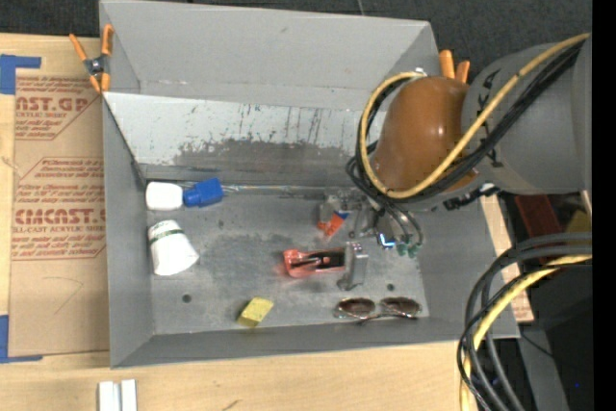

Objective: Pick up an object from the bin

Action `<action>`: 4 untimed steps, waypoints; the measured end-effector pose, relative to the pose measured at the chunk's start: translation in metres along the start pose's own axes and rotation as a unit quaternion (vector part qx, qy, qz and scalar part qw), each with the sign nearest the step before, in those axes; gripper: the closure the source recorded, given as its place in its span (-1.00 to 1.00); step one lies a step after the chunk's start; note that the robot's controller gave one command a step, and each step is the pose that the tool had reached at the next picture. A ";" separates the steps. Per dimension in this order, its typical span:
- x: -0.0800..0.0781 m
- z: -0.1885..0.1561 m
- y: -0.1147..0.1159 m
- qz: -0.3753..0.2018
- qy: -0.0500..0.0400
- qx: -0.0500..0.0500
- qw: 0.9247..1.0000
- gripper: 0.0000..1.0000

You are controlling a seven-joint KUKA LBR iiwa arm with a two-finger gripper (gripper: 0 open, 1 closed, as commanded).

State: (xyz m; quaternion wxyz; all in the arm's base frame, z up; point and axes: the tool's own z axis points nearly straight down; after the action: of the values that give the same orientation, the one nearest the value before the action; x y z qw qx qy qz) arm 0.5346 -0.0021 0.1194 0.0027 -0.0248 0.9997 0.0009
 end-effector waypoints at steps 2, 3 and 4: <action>0.011 0.049 0.019 -0.071 0.000 -0.001 0.997 1.00; 0.010 0.049 0.019 -0.071 0.000 -0.001 0.997 1.00; 0.014 0.007 0.017 -0.074 0.004 -0.001 0.997 1.00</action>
Offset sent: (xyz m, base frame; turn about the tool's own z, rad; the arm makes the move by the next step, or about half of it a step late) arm -0.0111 0.0170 -0.0487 -0.1414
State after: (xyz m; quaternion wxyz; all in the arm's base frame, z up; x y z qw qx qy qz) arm 0.5201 0.0137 0.1120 -0.0017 -0.0989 0.9951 0.0017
